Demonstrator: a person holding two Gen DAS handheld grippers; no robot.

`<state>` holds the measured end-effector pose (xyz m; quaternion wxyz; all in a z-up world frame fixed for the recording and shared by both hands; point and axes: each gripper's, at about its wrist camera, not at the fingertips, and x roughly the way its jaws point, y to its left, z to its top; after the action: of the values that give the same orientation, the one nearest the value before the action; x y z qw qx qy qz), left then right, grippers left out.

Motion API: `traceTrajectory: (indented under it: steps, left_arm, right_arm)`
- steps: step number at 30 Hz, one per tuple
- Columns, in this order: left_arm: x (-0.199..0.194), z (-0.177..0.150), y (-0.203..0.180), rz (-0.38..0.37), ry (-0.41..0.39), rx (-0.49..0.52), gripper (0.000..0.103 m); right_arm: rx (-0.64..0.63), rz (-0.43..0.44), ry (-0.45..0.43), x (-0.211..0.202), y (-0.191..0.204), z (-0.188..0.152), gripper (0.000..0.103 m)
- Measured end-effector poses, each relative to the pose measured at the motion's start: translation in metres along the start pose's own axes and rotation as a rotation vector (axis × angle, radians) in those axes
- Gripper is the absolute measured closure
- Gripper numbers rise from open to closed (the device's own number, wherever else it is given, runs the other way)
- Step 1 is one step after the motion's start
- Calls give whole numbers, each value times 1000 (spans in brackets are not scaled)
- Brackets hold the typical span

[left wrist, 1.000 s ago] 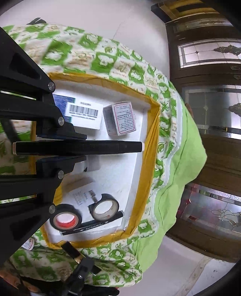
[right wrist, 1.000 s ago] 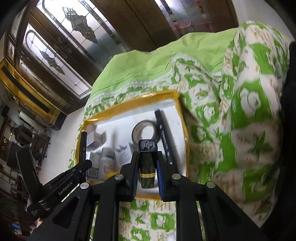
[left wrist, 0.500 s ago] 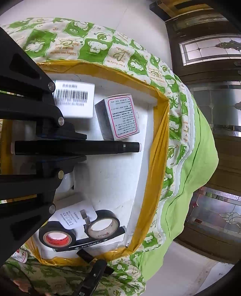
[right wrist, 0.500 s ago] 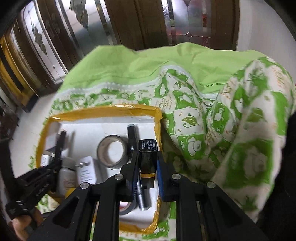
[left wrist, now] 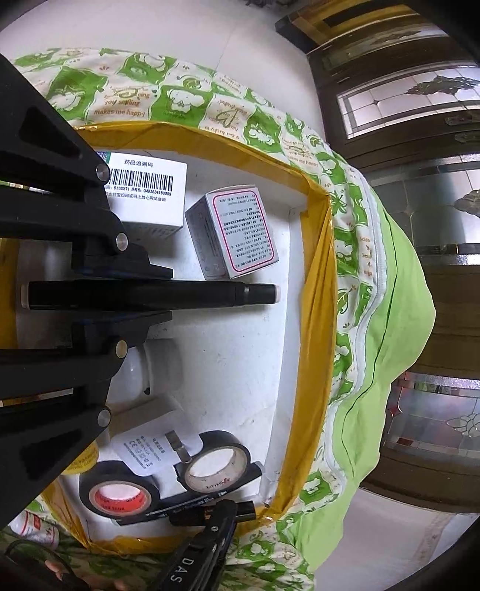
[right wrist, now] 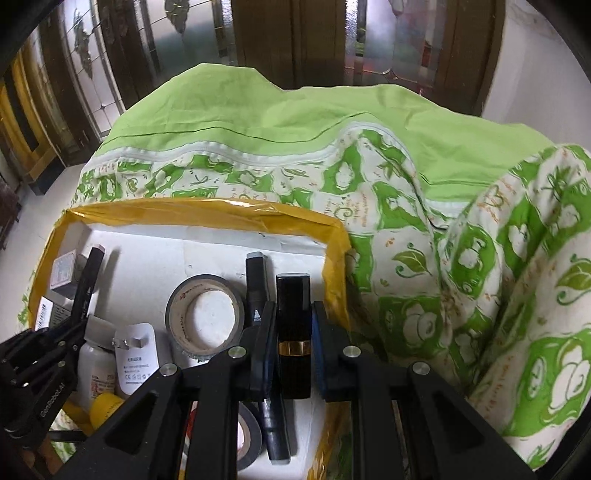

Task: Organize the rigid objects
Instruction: 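Carry the pen into the tray with left tool while right tool carries the tube, then open left tool to release the pen while right tool releases the tube in the tray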

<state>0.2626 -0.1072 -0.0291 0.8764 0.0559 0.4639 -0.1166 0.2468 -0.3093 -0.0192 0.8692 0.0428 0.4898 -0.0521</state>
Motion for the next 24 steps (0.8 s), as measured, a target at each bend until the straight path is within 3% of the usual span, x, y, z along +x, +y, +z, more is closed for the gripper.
traceTrajectory:
  steps: [6, 9, 14, 17, 24]
  left_arm:
    - [-3, -5, -4, 30, -8, 23, 88]
    - [-10, -8, -9, 49, -28, 41, 84]
    - [-29, -13, -16, 93, -86, 70, 55]
    - [-41, -17, -19, 107, -116, 79, 44]
    - [-69, -26, -29, 136, -158, 122, 38]
  right_arm:
    - [18, 18, -21, -1, -1, 0, 85]
    - [30, 27, -47, -9, -3, 0, 78]
    - [66, 50, -85, -24, -8, -2, 71]
    - [97, 67, -105, -35, -12, -7, 64]
    - [130, 89, -131, -53, -15, -19, 60]
